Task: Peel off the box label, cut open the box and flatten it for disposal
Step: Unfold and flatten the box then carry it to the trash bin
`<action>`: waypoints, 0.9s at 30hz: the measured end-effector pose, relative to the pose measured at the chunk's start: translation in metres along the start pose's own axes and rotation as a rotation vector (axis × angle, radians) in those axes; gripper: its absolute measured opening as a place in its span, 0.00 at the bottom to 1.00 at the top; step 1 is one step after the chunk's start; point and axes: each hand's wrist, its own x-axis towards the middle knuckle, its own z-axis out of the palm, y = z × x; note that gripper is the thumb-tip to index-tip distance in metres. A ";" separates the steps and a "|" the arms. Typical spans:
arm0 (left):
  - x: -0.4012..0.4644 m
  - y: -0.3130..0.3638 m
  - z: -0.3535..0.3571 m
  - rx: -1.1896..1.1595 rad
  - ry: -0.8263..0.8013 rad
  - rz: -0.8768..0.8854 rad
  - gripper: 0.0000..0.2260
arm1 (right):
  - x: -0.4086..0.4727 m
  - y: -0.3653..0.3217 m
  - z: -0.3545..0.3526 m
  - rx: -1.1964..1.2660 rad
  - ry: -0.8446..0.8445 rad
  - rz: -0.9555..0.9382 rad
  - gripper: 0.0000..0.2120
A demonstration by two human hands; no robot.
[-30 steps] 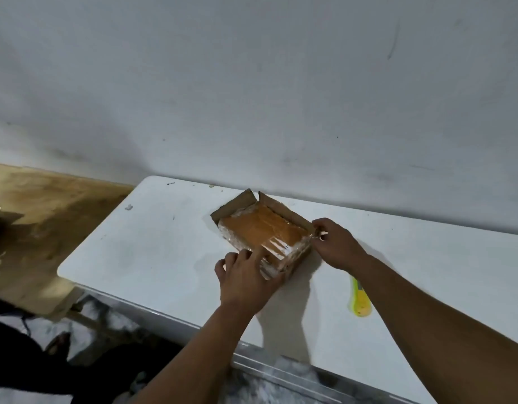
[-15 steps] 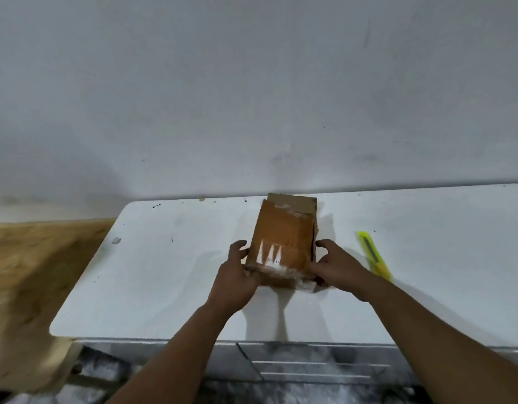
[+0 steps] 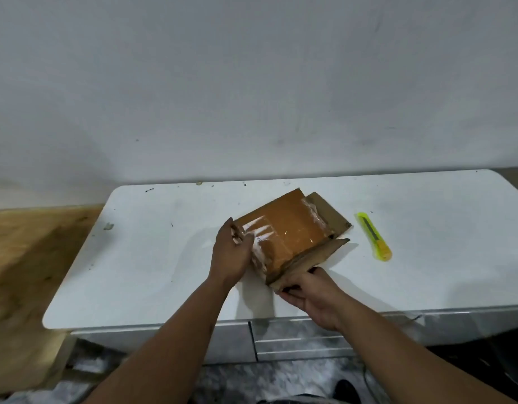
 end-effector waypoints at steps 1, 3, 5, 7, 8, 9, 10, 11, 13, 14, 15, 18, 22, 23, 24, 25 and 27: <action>0.001 -0.001 0.000 0.002 -0.040 0.003 0.29 | 0.000 0.004 0.005 0.025 0.000 0.015 0.20; 0.004 -0.003 -0.002 0.027 -0.123 0.000 0.35 | -0.001 0.008 0.017 0.065 -0.003 0.065 0.17; 0.010 -0.003 -0.004 0.041 -0.181 -0.003 0.35 | -0.007 0.007 0.027 0.041 -0.024 0.143 0.14; 0.017 -0.002 -0.008 0.037 -0.223 -0.005 0.35 | -0.016 0.001 0.030 -0.063 -0.051 0.212 0.12; 0.020 -0.001 -0.009 0.038 -0.238 -0.002 0.34 | -0.022 -0.004 0.030 -0.147 -0.068 0.249 0.10; 0.024 0.000 -0.011 0.046 -0.251 0.003 0.34 | -0.028 -0.011 0.028 -0.260 -0.097 0.284 0.10; 0.026 0.001 -0.012 0.059 -0.260 0.013 0.34 | -0.035 -0.019 0.025 -0.402 -0.133 0.309 0.10; 0.028 0.002 -0.013 0.073 -0.267 0.022 0.34 | -0.041 -0.027 0.022 -0.555 -0.163 0.308 0.11; 0.033 0.002 -0.014 0.084 -0.281 0.044 0.34 | -0.049 -0.046 0.019 -0.822 -0.137 0.150 0.12; 0.034 0.001 -0.014 0.088 -0.294 0.055 0.33 | -0.049 -0.054 0.019 -0.948 -0.064 -0.020 0.11; 0.035 0.000 -0.014 0.100 -0.308 0.066 0.33 | -0.046 -0.062 0.017 -1.066 0.052 -0.222 0.10; 0.036 0.002 -0.015 0.169 -0.352 0.112 0.32 | -0.026 -0.083 0.013 -1.193 0.361 -0.718 0.02; 0.036 0.001 -0.017 0.184 -0.467 0.096 0.48 | 0.006 -0.087 -0.002 -1.667 0.258 -0.632 0.29; 0.036 -0.001 -0.018 0.196 -0.506 0.075 0.54 | 0.010 -0.085 -0.005 -1.788 0.225 -0.579 0.36; 0.037 -0.003 -0.019 0.219 -0.533 0.060 0.59 | 0.014 -0.083 -0.008 -1.862 0.197 -0.544 0.41; 0.038 -0.005 -0.021 0.239 -0.544 0.049 0.62 | 0.019 -0.080 -0.010 -1.914 0.173 -0.523 0.46; 0.038 -0.006 -0.023 0.237 -0.545 0.033 0.64 | 0.028 -0.075 -0.014 -1.974 0.170 -0.518 0.50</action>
